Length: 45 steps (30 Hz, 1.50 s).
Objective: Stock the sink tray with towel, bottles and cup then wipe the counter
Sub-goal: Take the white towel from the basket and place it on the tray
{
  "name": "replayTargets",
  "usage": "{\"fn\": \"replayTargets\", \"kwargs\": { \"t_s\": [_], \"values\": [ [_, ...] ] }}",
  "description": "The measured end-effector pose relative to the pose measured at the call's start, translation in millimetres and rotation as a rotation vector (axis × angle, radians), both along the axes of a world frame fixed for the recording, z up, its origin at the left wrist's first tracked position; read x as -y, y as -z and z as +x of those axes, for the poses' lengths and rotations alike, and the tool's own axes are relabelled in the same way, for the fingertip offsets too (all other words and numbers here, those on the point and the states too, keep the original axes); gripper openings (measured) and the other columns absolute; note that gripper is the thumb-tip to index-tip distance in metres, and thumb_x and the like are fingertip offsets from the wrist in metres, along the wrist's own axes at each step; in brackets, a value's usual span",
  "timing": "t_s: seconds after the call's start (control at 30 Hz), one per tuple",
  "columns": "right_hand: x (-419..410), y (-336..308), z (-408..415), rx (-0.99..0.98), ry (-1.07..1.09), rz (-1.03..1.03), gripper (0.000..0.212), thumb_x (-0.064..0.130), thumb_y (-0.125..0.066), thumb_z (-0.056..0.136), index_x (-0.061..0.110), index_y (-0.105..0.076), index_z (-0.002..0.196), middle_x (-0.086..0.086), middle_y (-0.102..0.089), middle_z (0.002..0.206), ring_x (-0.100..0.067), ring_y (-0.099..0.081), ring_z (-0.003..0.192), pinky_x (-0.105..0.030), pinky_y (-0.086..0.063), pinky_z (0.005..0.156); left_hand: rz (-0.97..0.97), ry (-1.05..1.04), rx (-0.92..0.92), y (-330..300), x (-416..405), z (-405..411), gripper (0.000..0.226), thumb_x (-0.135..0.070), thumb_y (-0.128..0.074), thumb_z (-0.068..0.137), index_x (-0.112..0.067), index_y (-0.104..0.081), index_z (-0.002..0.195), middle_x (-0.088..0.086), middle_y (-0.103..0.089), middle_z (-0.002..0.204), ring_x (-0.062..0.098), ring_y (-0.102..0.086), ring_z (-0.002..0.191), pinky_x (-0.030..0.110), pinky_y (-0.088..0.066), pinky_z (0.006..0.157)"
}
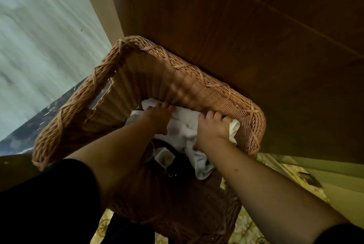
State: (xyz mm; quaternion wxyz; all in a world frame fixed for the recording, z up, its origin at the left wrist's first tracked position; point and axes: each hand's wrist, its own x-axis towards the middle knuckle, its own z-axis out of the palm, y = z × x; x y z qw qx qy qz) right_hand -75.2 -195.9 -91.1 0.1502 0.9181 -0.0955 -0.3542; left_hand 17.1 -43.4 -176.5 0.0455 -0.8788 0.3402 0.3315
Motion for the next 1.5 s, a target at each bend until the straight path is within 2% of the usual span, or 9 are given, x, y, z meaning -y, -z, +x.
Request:
{"fn": "replayTargets", "kwargs": {
  "t_s": [0.23,0.33,0.43,0.67,0.87,1.07,1.2,1.37,1.5],
  "values": [
    [0,12,13,-0.011,0.097,-0.037,0.048,0.030,-0.057,0.093,0.009,-0.047,0.136,-0.019,-0.049,0.137,-0.037,-0.046,0.122,-0.049,-0.037,0.098,0.038,0.045,0.081,27,-1,5,0.110,-0.044,-0.084,0.066,-0.014,-0.020,0.150,0.006,-0.038,0.146,0.029,-0.042,0.132,0.051,-0.043,0.097],
    [4,10,21,-0.025,0.124,0.021,0.041,0.019,-0.055,0.095,0.010,-0.049,0.135,-0.020,-0.050,0.138,-0.037,-0.050,0.123,-0.045,-0.041,0.098,0.026,0.068,0.204,36,-2,2,0.081,-0.039,-0.067,0.083,-0.013,-0.025,0.147,0.008,-0.040,0.145,0.031,-0.045,0.129,0.049,-0.040,0.098],
    [5,3,27,-0.047,0.172,0.123,0.046,0.013,-0.057,0.095,0.014,-0.049,0.140,-0.019,-0.047,0.143,-0.034,-0.051,0.128,-0.043,-0.043,0.099,-0.033,0.024,0.229,36,2,6,0.053,-0.031,-0.048,0.094,-0.012,-0.034,0.142,0.010,-0.046,0.142,0.033,-0.049,0.125,0.049,-0.038,0.100],
    [-1,-34,34,0.031,0.107,0.171,0.045,0.016,-0.059,0.095,0.018,-0.052,0.140,-0.014,-0.050,0.139,-0.030,-0.052,0.125,-0.038,-0.046,0.093,0.043,-0.012,0.133,30,5,21,0.047,-0.029,-0.044,0.100,-0.014,-0.040,0.145,0.014,-0.046,0.146,0.037,-0.046,0.132,0.050,-0.039,0.106],
    [0,-80,39,0.069,0.037,0.105,0.044,0.014,-0.055,0.096,0.018,-0.053,0.139,-0.014,-0.052,0.139,-0.031,-0.052,0.126,-0.038,-0.047,0.090,-0.124,-0.063,0.123,6,5,23,0.049,-0.036,-0.054,0.095,-0.018,-0.047,0.140,0.014,-0.050,0.141,0.036,-0.050,0.125,0.043,-0.046,0.095],
    [-5,-129,35,0.105,-0.014,0.092,0.042,0.018,-0.058,0.094,0.019,-0.055,0.135,-0.010,-0.057,0.132,-0.028,-0.056,0.119,-0.036,-0.040,0.077,-0.243,-0.082,0.089,-29,-3,21,0.060,-0.034,-0.064,0.091,-0.019,-0.042,0.145,0.011,-0.038,0.143,0.034,-0.042,0.129,0.048,-0.045,0.101],
    [-4,-167,32,0.123,-0.046,0.077,0.045,0.023,-0.060,0.092,0.021,-0.053,0.136,-0.010,-0.055,0.132,-0.029,-0.055,0.118,-0.036,-0.037,0.073,-0.336,-0.137,0.043,-57,-7,18,0.057,-0.033,-0.060,0.094,-0.013,-0.042,0.145,0.014,-0.050,0.141,0.033,-0.049,0.126,0.044,-0.039,0.105],
    [1,-216,23,0.159,-0.118,0.075,0.040,0.023,-0.063,0.089,0.025,-0.056,0.127,-0.007,-0.055,0.123,-0.027,-0.056,0.111,-0.036,-0.037,0.070,-0.463,-0.223,0.018,-105,-18,13,0.054,-0.029,-0.063,0.091,-0.012,-0.048,0.140,0.016,-0.058,0.133,0.034,-0.056,0.119,0.044,-0.046,0.095],
    [6,-255,14,0.204,-0.235,0.044,0.037,0.027,-0.063,0.087,0.027,-0.053,0.123,-0.007,-0.054,0.120,-0.029,-0.055,0.110,-0.038,-0.037,0.074,-0.511,-0.225,0.095,-147,-27,7,0.034,-0.033,-0.061,0.092,-0.016,-0.055,0.121,0.008,-0.061,0.117,0.028,-0.060,0.107,0.038,-0.046,0.082]
  ]
}}
